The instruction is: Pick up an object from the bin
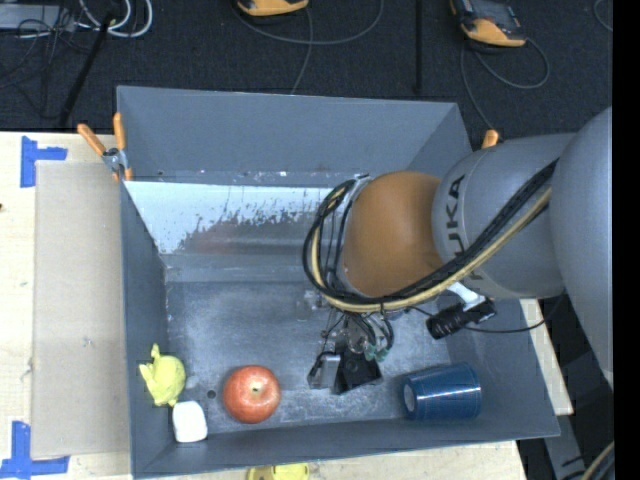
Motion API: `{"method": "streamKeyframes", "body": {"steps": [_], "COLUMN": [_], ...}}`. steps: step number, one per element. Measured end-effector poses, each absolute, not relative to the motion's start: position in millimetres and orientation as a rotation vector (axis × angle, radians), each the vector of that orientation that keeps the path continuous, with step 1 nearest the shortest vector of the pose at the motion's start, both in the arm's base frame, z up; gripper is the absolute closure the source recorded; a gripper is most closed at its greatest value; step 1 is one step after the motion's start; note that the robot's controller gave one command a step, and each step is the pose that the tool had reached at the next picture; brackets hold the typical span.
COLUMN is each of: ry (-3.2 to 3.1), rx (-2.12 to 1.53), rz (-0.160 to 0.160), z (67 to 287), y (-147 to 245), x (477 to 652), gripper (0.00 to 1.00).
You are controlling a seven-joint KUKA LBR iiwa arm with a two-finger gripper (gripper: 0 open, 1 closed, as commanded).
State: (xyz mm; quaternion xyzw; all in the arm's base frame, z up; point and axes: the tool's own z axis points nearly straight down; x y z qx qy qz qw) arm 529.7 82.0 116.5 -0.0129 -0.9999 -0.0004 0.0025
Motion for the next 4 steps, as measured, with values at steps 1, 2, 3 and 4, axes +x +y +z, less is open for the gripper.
{"method": "streamKeyframes", "body": {"steps": [1, 2, 3, 4], "ry": [-3.146, -3.130, -3.140, -3.151], "rx": [-0.012, 0.041, 0.031, 0.004], "rz": [0.003, -0.001, 0.002, 0.003], "z": [88, 113, 135, 140], "y": [76, 58, 47, 48], "x": [551.5, 544.2, 545.8, 553.1], "gripper": [0.00, 0.00, 0.00, 0.00]}}
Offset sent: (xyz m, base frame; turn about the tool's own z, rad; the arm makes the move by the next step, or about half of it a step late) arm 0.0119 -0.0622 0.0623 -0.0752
